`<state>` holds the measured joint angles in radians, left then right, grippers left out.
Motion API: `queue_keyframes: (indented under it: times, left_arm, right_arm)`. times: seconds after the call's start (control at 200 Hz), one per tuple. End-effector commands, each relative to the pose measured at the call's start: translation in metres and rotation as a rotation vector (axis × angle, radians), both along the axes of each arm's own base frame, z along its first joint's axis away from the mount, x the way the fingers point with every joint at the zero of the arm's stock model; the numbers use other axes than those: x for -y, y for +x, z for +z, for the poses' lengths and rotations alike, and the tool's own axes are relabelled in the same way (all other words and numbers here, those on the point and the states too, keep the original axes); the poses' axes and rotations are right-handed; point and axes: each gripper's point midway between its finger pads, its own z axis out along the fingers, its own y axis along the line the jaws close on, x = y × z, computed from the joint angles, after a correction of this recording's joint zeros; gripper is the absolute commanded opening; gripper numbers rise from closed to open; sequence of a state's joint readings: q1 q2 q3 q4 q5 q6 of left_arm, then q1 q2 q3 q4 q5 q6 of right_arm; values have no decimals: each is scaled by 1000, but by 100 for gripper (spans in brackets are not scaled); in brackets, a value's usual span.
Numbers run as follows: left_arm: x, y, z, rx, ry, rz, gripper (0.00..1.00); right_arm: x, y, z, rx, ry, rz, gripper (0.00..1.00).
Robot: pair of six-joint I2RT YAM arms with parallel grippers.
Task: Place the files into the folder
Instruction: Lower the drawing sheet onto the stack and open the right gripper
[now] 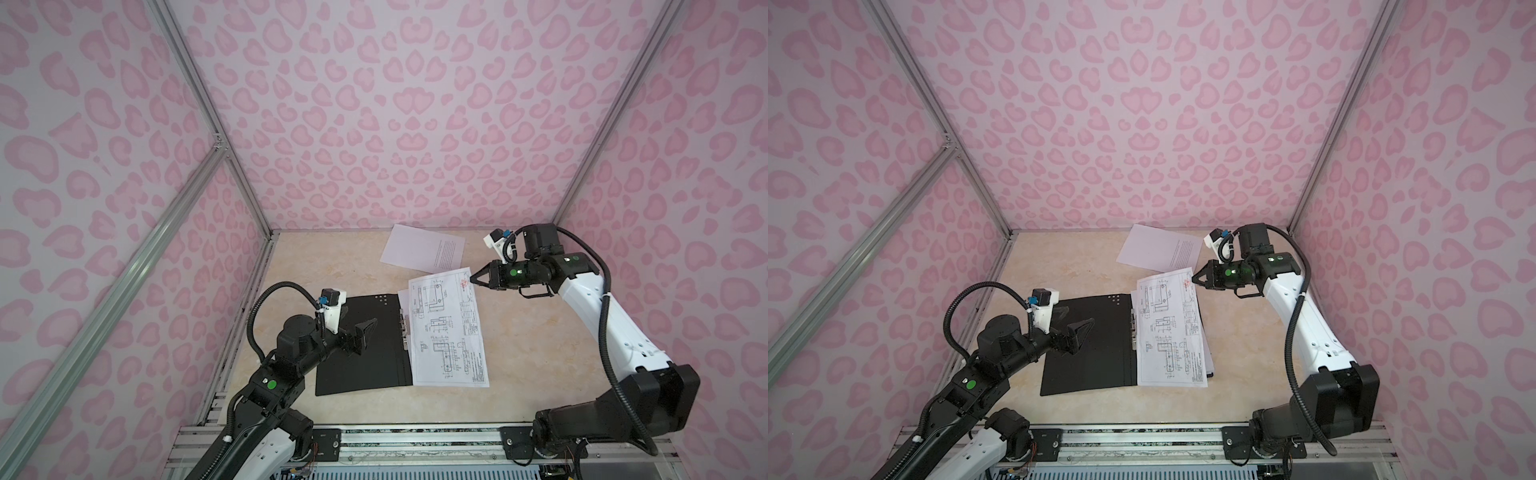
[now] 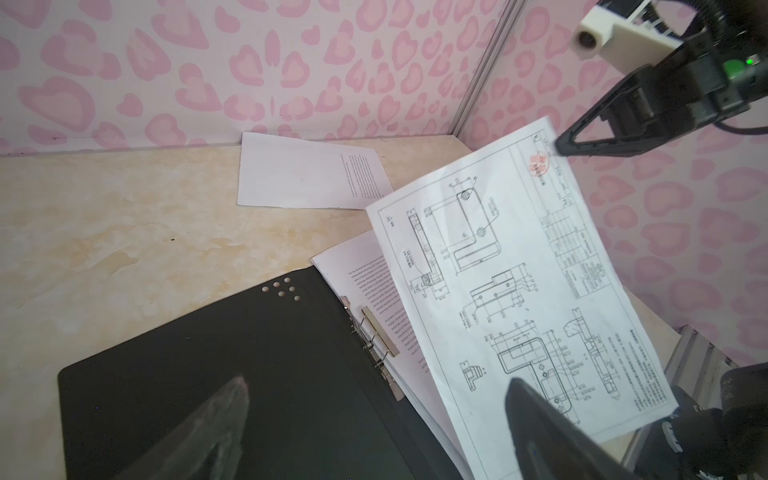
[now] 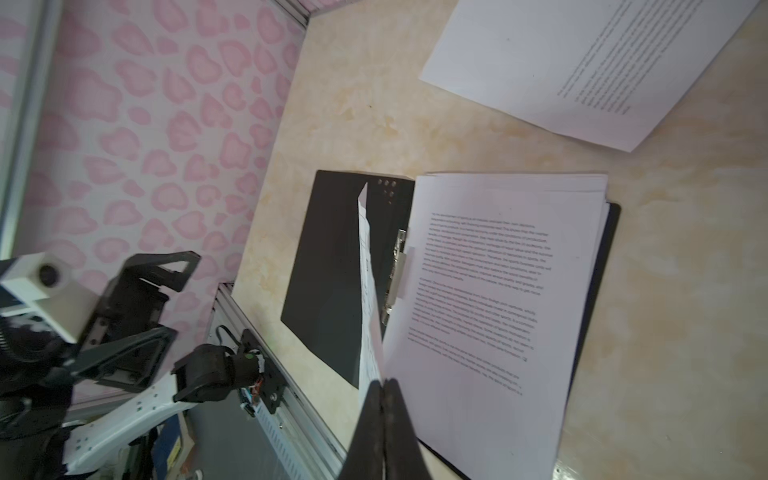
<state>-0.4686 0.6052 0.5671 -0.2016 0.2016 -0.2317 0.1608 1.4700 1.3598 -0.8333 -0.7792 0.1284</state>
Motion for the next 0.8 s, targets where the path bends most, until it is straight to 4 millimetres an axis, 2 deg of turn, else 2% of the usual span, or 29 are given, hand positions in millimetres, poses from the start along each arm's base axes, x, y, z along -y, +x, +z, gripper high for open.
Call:
queue_keyframes:
  times: [0.0, 0.07, 0.2, 0.305, 0.485, 0.795]
  left_arm:
    - [0, 1, -2, 2, 10, -1, 98]
    - [0, 3, -6, -7, 18, 1, 98]
    - [3, 5, -11, -30, 29, -6, 98]
    - [3, 5, -13, -36, 33, -7, 98]
    - [0, 5, -12, -28, 34, 8, 98]
    - [2, 6, -15, -42, 39, 0, 98]
  right_arm:
    - [17, 12, -50, 33, -192, 57, 0]
    - [26, 30, -69, 27, -230, 39, 0]
    - [27, 58, -92, 30, -259, 22, 0]
    - [22, 70, -102, 28, -242, 54, 0]
    - [20, 81, -110, -8, -202, 57, 0]
    - [25, 87, -133, -70, -192, -30, 0]
